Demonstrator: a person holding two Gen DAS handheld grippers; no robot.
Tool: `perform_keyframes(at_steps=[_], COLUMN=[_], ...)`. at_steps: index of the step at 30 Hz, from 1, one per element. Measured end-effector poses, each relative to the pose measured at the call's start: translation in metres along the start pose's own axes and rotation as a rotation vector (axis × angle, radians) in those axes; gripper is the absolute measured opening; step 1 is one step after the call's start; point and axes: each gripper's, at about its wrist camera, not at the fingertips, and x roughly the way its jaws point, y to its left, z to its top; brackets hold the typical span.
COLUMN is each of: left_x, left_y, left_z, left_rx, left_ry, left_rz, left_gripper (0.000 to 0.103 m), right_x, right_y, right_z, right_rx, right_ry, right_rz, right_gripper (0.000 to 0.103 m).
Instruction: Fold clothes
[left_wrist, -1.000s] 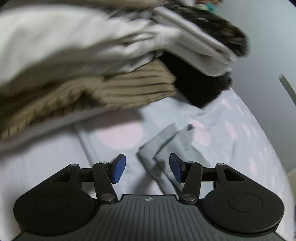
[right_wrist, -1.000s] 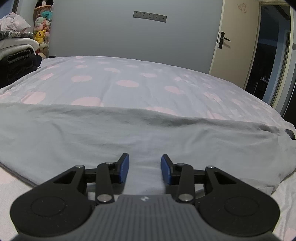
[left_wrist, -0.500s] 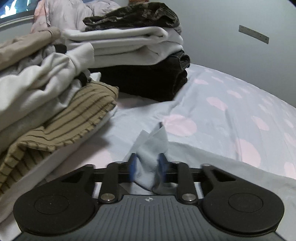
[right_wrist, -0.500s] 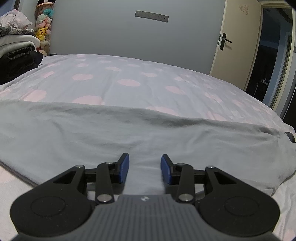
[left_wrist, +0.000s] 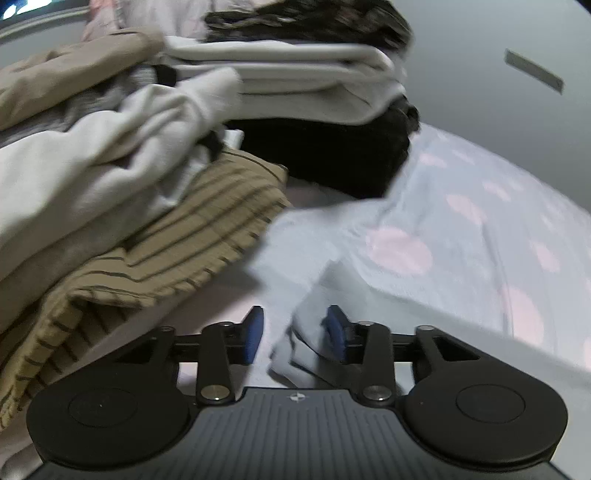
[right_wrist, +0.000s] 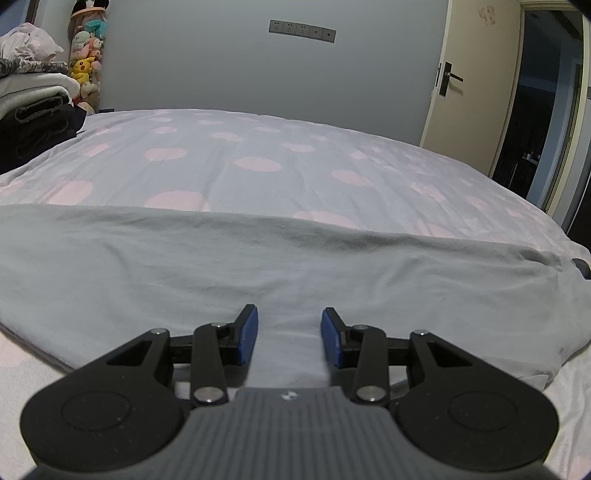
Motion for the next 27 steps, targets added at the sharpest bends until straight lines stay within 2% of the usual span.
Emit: perform_keyframes(at_steps=[2, 4, 6, 8, 10, 14, 18, 21, 22, 24, 25, 26, 27], left_x=[-0.004, -0.008, -0.015, -0.019, -0.021, -0.013, -0.007, -0.001, -0.001, -0.002, -0.003, -0.004, -0.006], left_y=[0.006, 0.012, 0.023, 0.03, 0.038, 0.04, 0.03, 0.022, 0.017, 0.008, 0.003, -0.001, -0.003], left_z=[0.003, 0.006, 0.005, 0.003, -0.001, -0.012, -0.015, -0.018, -0.019, -0.021, -0.021, -0.022, -0.022], left_rx=[-0.032, -0.07, -0.144, -0.22, -0.303, -0.384, -0.385, -0.386, -0.367, -0.304, -0.27, -0.238, -0.228], left_ry=[-0.017, -0.014, 0.0, 0.032, 0.079, 0.168, 0.128, 0.101, 0.093, 0.067, 0.059, 0.052, 0.047], left_rz=[0.039, 0.038, -0.02, -0.063, -0.105, -0.136, -0.138, -0.137, -0.12, -0.083, -0.064, -0.048, -0.066], left_gripper=[0.047, 0.051, 0.061, 0.065, 0.066, 0.066, 0.074, 0.073, 0.072, 0.053, 0.051, 0.04, 0.025], right_x=[0.0, -0.001, -0.001, -0.001, -0.002, -0.003, -0.002, -0.002, -0.002, -0.002, -0.002, -0.002, -0.002], right_y=[0.0, 0.001, 0.001, 0.0, -0.001, -0.002, -0.002, -0.002, -0.001, 0.0, 0.0, 0.001, 0.001], right_z=[0.0, 0.0, 0.0, 0.0, 0.0, -0.001, -0.001, -0.002, -0.002, -0.003, -0.003, -0.004, -0.004], right_rx=[0.001, 0.0, 0.0, 0.002, 0.007, 0.011, 0.013, 0.01, 0.008, 0.005, 0.001, -0.001, -0.002], right_ry=[0.001, 0.001, 0.002, 0.003, 0.004, 0.003, 0.002, -0.002, -0.004, -0.008, -0.01, -0.01, -0.01], right_rz=[0.001, 0.001, 0.001, 0.002, 0.006, 0.01, 0.011, 0.008, 0.007, 0.003, 0.001, 0.0, 0.0], right_gripper=[0.042, 0.042, 0.042, 0.042, 0.042, 0.042, 0.042, 0.042, 0.042, 0.042, 0.042, 0.042, 0.042])
